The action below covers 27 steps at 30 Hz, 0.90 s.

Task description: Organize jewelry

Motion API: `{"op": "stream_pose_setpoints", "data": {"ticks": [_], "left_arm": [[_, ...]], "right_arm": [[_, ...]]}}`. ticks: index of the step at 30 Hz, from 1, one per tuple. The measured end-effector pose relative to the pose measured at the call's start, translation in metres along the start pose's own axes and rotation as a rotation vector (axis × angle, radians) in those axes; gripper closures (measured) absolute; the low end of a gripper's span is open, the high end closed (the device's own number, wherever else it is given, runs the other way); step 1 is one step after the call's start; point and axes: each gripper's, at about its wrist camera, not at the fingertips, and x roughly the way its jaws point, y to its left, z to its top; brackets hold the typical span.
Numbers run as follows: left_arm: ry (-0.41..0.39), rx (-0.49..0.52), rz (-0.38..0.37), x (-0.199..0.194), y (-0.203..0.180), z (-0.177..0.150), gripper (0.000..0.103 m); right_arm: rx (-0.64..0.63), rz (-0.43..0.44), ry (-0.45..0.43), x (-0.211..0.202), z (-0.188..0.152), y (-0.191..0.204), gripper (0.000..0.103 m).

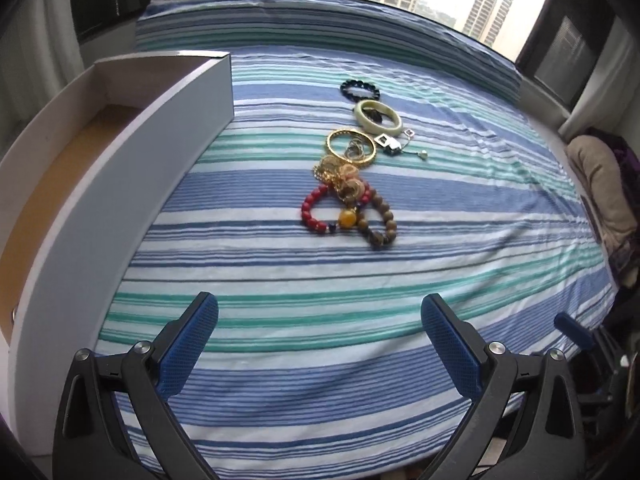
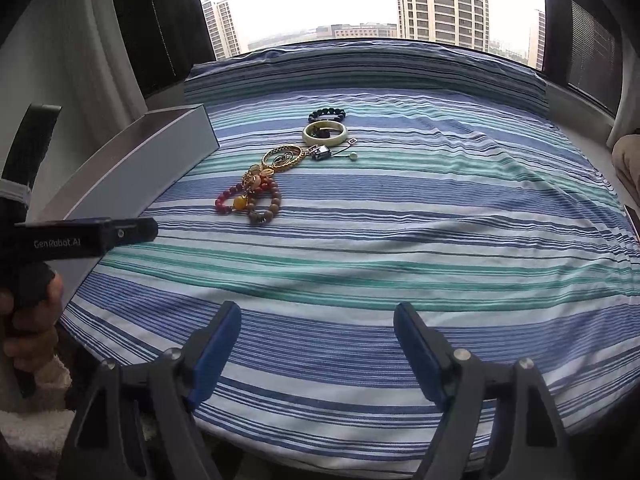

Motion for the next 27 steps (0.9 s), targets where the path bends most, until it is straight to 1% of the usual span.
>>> {"op": "stream_pose_setpoints", "data": {"ticks": [2,4,8,10,13,16,18,20,21,22,23,24,25,26,27], "left_arm": [[0.01,-0.032,-0.038,0.006,0.012,0.025,0.002],[0.045,-0.052,-0.054,0.018,0.019,0.047,0.002],[0.141,-0.048,-0.124,0.057,0.013,0.084,0.002],[0.193,-0.034,-0.134,0.082,0.003,0.098,0.002],[0.256,0.006,-0.1,0.12,-0.012,0.112,0.004],[0.307,0.042,-0.053,0.152,-0.024,0.117,0.012],[0.338,0.036,-0.029,0.167,-0.026,0.118,0.016],[0.356,0.023,-0.019,0.177,-0.026,0.118,0.017],[0.337,0.031,-0.008,0.176,-0.027,0.119,0.018],[0.335,0.04,0.0,0.177,-0.029,0.119,0.021],[0.334,0.052,0.018,0.177,-0.032,0.119,0.024],[0.325,0.067,0.035,0.176,-0.034,0.118,0.036],[0.318,0.087,0.055,0.177,-0.038,0.12,0.042],[0.314,0.106,0.069,0.176,-0.041,0.119,0.056],[0.309,0.116,0.078,0.175,-0.043,0.119,0.074]], "right_arm": [[0.011,0.002,0.007,0.004,0.0,-0.004,0.023],[0.021,0.006,0.013,0.007,0.001,-0.007,0.023],[0.025,0.007,0.012,0.009,0.003,-0.011,0.023],[0.028,0.007,0.011,0.01,0.004,-0.012,0.023],[0.033,0.002,0.013,0.012,0.004,-0.016,0.023],[0.041,0.0,0.014,0.012,0.003,-0.018,0.023],[0.043,-0.001,0.014,0.012,0.002,-0.019,0.023],[0.045,-0.004,0.012,0.012,0.002,-0.02,0.023],[0.047,-0.006,0.012,0.012,0.002,-0.021,0.023],[0.051,-0.008,0.013,0.013,0.001,-0.023,0.023],[0.056,-0.009,0.015,0.014,0.001,-0.024,0.023],[0.062,-0.009,0.017,0.015,0.001,-0.027,0.023],[0.066,-0.01,0.019,0.016,0.001,-0.028,0.023],[0.069,-0.011,0.021,0.016,0.001,-0.029,0.023],[0.073,-0.011,0.02,0.017,0.001,-0.03,0.023]]}}
